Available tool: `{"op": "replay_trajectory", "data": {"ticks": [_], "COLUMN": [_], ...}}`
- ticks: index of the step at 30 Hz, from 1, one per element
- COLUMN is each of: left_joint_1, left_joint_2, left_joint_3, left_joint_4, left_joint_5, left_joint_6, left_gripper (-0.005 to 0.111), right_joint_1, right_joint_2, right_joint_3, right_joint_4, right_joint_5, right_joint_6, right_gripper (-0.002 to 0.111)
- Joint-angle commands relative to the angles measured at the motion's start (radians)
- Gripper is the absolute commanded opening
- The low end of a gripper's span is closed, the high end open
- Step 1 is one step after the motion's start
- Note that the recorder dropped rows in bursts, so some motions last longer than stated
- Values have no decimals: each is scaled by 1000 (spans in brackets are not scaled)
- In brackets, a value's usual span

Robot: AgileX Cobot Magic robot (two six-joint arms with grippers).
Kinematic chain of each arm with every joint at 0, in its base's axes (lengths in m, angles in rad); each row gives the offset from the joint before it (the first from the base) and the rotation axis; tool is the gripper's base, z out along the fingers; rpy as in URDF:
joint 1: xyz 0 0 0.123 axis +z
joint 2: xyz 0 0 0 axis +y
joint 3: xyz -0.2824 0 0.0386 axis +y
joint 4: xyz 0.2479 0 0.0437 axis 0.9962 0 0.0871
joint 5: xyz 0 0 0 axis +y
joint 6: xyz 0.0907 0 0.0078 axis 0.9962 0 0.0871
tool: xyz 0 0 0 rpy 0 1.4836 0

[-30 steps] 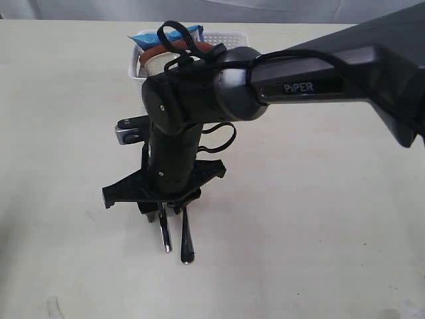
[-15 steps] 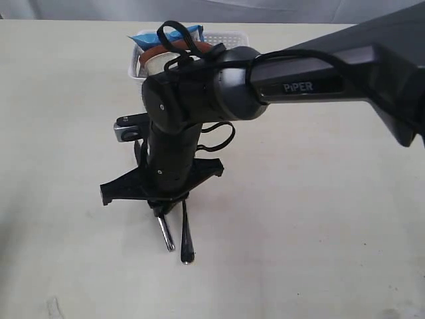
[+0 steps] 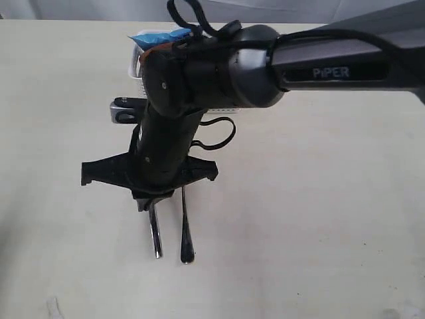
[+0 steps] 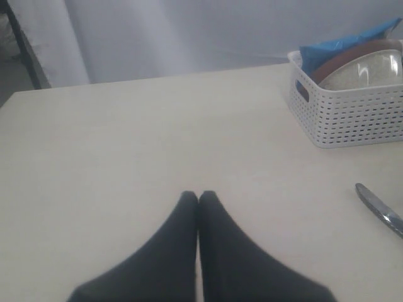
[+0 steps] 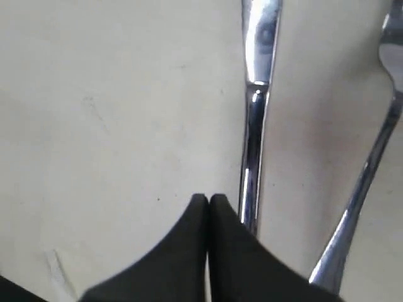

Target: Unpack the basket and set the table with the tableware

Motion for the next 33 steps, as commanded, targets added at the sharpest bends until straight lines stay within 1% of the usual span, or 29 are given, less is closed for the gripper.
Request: {"op": "replay_trajectory", "data": {"ticks": [1, 6, 8, 11, 12, 13, 17, 18, 23, 31, 32, 33], "left_joint_1": [-3, -3, -3, -3, -3, -3, -3, -3, -3, -3, -3, -3], "left_joint_2": [-4, -4, -4, -4, -4, -4, -4, -4, -4, -4, -4, -4], "left_joint_3": [2, 2, 2, 2, 2, 2, 2, 2, 2, 2, 2, 2], "left_joint_4": [0, 0, 0, 0, 0, 0, 0, 0, 0, 0, 0, 0], "left_joint_5": [-9, -9, -9, -9, -9, -9, -9, -9, -9, -9, -9, -9], "left_joint_6": [1, 1, 1, 1, 1, 1, 1, 1, 1, 1, 1, 1], "left_gripper": [0, 0, 0, 0, 0, 0, 0, 0, 0, 0, 0, 0], "right_joint_1": [5, 37, 41, 41, 41, 39, 39, 41, 43, 43, 43, 43], "right_joint_2": [-27, -25, -25, -25, -24, -18, 24, 56, 141, 173, 173, 173], "right_joint_3": [41, 48, 48, 48, 46, 38, -31, -77, -161, -167, -167, -167], "right_joint_4": [0, 0, 0, -13, -45, -86, -220, -248, -246, -270, -273, -273], "right_joint_5": [-5, -45, -85, -106, -106, -98, 12, 63, 78, 83, 88, 96], "right_joint_6": [41, -52, -63, -65, -51, -16, 29, 29, 20, 18, 18, 18], "right_gripper": [0, 0, 9, 33, 37, 39, 38, 38, 38, 38, 36, 30]}}
